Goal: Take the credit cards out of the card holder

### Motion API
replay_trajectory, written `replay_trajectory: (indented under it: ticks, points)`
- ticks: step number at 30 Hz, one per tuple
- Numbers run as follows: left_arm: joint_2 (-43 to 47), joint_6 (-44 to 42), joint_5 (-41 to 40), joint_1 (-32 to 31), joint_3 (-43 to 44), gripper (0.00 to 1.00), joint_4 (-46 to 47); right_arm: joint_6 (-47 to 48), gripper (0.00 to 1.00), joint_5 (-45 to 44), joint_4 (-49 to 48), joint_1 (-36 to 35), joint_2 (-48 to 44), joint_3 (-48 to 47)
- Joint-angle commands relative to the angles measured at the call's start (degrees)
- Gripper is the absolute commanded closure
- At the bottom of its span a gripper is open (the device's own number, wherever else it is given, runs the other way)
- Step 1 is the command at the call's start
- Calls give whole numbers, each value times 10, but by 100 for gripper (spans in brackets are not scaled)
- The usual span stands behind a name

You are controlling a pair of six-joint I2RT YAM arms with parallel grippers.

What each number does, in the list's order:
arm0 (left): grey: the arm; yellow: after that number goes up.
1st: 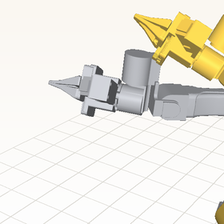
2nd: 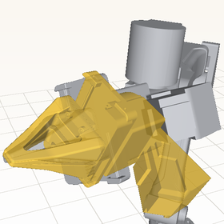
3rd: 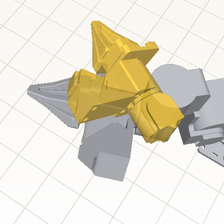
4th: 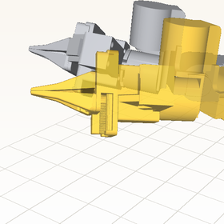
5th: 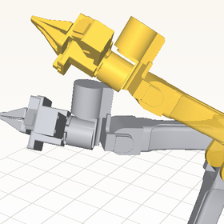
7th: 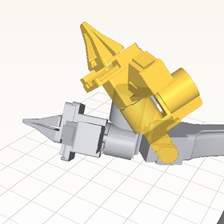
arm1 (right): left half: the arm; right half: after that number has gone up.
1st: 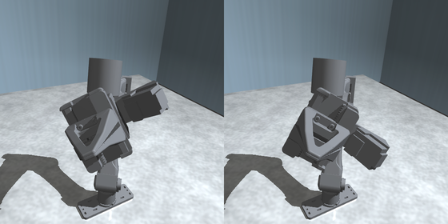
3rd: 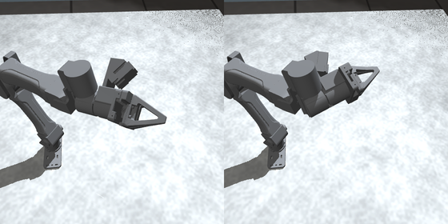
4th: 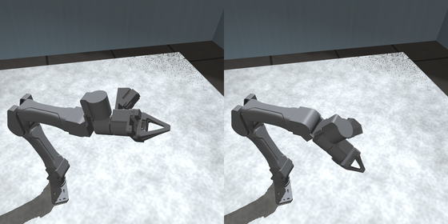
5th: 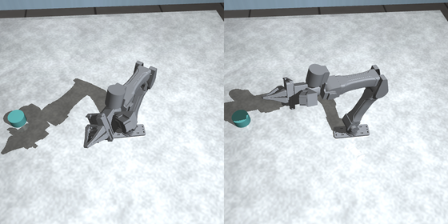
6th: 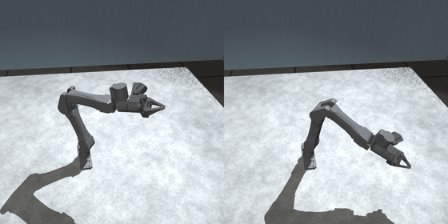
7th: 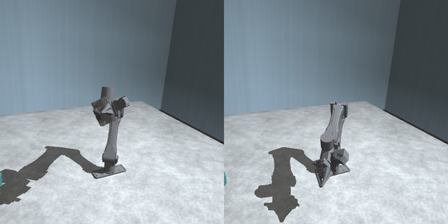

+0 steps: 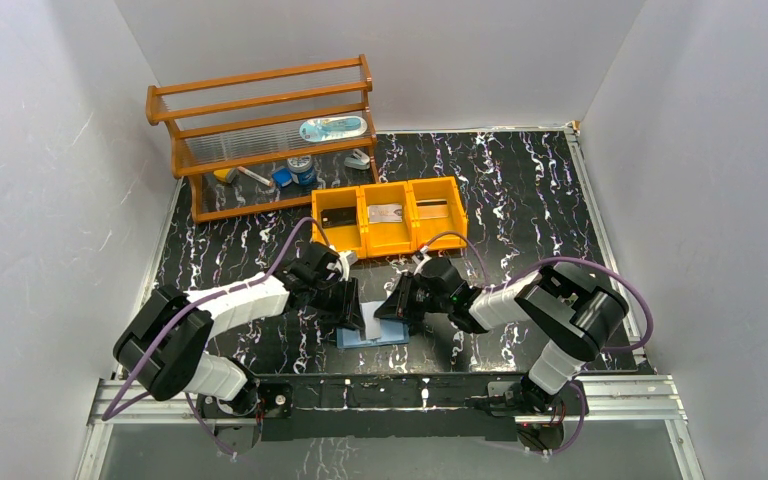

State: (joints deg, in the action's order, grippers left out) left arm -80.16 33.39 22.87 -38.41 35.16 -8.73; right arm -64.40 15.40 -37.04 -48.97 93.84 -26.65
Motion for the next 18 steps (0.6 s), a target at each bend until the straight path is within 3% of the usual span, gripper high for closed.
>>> replay_trajectory:
  ticks: [1, 8, 18]
  points:
    - [-2, -6, -44, -2, -17, 69, -19, -6, 74, 16, -67, 1, 0, 12]
    - [0, -15, -52, -3, -8, 71, -32, -1, 74, 30, -89, 0, 7, 11]
    - [15, -13, -58, -3, -10, 71, -32, 16, 79, 14, -47, -8, 12, -6]
